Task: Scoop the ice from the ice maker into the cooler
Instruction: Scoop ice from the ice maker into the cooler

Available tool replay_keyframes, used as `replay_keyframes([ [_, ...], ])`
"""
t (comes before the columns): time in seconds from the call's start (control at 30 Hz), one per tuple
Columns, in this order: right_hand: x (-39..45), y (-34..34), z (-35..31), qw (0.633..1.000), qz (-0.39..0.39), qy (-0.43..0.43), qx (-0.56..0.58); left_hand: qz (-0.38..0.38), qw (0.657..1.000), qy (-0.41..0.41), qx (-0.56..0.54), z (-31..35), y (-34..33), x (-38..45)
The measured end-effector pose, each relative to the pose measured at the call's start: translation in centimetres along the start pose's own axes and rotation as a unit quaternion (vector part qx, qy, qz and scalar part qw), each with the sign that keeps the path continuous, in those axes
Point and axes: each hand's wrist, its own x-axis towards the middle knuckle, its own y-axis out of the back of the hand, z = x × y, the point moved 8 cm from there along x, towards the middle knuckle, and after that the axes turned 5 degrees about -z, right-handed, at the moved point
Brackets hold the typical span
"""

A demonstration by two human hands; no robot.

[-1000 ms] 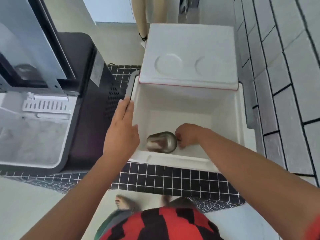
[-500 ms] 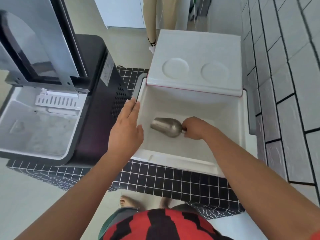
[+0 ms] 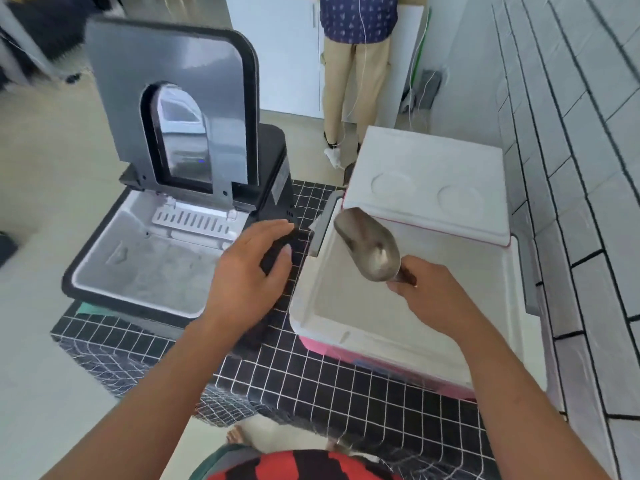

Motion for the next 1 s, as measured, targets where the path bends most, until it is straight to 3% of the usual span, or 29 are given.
replay_keyframes([
  [0.3, -1.0, -0.8, -14.9, 0.991, 0.027, 0.115, -0.068, 0.077, 0.994, 0.058, 0.058, -9.8, 13.2, -2.5],
  [0.47, 0.2, -4.9, -23.0, 0.966, 0.011, 0.157, -0.204, 0.005, 0.987, 0.098, 0.124, -16.2, 16.7, -3.1],
  [0.6, 1.8, -8.5, -27.7, 0.918, -0.02, 0.144, -0.37, -0.085, 0.974, 0.176, 0.114, -21.6, 16.5, -3.3],
  [0.7, 2.6, -10.5, -30.0, 0.854, -0.025, 0.11, -0.508, -0.126, 0.979, 0.15, 0.057, -22.9, 15.6, -3.4],
  [0.77, 3.0, -11.3, -31.0, 0.833, -0.006, 0.083, -0.547, -0.136, 0.983, 0.116, 0.039, -22.9, 15.2, -3.0],
  [1.0, 4.6, -17.7, -31.0, 0.826, -0.013, 0.088, -0.556, -0.141, 0.987, 0.076, 0.033, -23.2, 14.5, -2.6],
])
